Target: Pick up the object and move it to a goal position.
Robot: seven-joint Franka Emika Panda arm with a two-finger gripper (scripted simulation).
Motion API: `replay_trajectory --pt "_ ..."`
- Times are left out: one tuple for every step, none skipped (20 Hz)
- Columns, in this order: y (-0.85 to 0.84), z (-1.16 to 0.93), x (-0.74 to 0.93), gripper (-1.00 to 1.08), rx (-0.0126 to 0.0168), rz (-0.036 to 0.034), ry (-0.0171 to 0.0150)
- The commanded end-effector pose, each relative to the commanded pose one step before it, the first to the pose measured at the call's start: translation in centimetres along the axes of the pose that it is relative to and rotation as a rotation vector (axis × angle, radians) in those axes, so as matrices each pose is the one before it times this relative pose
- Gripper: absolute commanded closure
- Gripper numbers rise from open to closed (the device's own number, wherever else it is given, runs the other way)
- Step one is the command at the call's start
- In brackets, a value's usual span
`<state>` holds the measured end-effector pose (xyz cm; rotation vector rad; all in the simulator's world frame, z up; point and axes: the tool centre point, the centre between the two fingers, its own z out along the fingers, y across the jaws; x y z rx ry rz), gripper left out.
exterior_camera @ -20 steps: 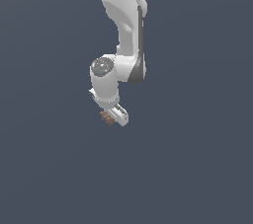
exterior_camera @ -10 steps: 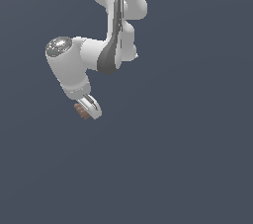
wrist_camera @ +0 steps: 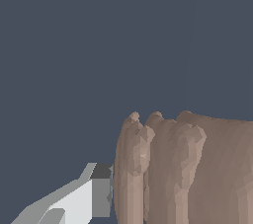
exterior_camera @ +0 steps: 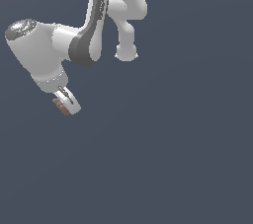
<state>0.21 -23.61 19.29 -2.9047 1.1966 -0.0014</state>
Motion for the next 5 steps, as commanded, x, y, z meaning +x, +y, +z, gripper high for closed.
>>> replay_trajectory --pt "0.346 -0.455 0.538 1.08 -0.00019 -0.00177 -0.00095" --pt "0.084 -0.100 0.129 1.08 0.00000 0.00000 0.00000" --pt "0.058 -0.070 0.091 1.08 0.00000 0.00000 0.00000" --pt "0.034 -0.041 0.054 1.08 0.00000 0.00000 0.00000" --pt "0.011 -0.014 0.018 1.08 0.00000 0.00000 0.00000"
